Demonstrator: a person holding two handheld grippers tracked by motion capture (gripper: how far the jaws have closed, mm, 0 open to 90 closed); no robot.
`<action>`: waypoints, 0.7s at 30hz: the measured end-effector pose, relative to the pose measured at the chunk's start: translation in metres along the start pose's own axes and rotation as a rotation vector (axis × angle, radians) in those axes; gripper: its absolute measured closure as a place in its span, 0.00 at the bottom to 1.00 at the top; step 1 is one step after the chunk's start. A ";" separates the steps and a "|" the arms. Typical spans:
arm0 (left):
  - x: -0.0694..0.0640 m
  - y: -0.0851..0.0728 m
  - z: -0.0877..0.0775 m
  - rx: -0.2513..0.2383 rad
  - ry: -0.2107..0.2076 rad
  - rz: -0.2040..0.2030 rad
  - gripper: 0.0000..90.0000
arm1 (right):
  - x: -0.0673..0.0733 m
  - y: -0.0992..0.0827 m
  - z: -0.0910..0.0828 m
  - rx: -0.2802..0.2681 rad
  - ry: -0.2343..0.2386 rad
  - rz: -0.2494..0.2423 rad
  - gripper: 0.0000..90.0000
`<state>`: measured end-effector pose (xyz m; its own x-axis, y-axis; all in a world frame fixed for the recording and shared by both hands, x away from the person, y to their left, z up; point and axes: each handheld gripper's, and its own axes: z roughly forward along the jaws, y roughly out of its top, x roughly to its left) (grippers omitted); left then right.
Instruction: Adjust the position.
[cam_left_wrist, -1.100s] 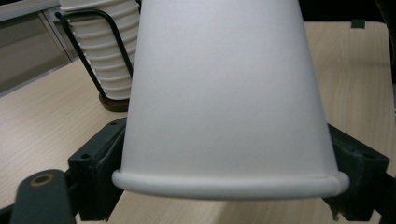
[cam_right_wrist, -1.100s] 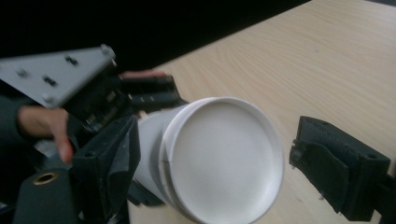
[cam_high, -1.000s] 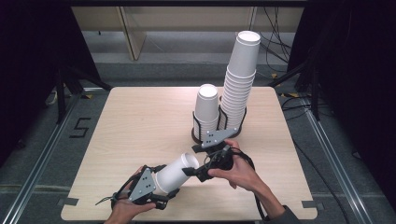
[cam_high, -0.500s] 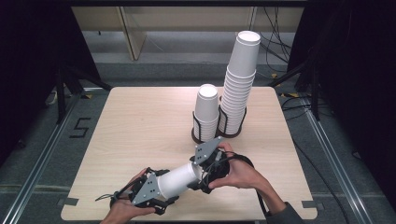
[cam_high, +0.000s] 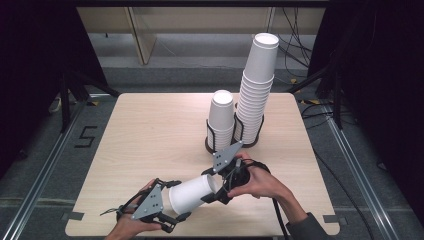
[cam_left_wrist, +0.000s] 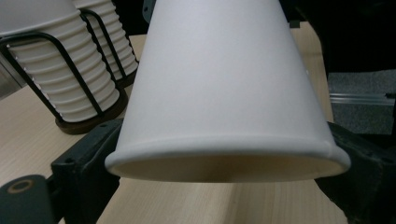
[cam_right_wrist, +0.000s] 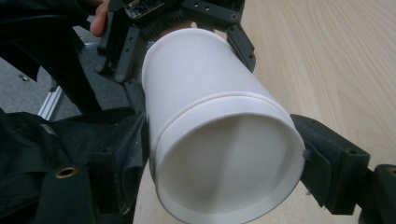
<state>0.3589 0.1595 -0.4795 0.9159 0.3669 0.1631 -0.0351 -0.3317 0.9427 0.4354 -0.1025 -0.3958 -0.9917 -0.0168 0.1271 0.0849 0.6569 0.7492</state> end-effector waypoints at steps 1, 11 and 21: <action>0.000 0.000 -0.001 -0.006 -0.002 -0.001 0.09 | 0.000 -0.001 -0.001 -0.007 0.008 0.003 0.27; 0.003 0.005 -0.003 0.018 0.002 0.015 0.18 | -0.001 -0.004 -0.002 0.021 -0.018 0.007 0.22; -0.002 0.008 0.000 0.130 -0.005 0.044 0.19 | 0.025 0.013 0.014 0.249 -0.178 -0.175 0.20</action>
<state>0.3568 0.1559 -0.4719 0.9164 0.3458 0.2015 -0.0229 -0.4572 0.8890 0.4106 -0.0835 -0.3917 -0.9923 -0.0277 -0.1210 -0.0918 0.8200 0.5649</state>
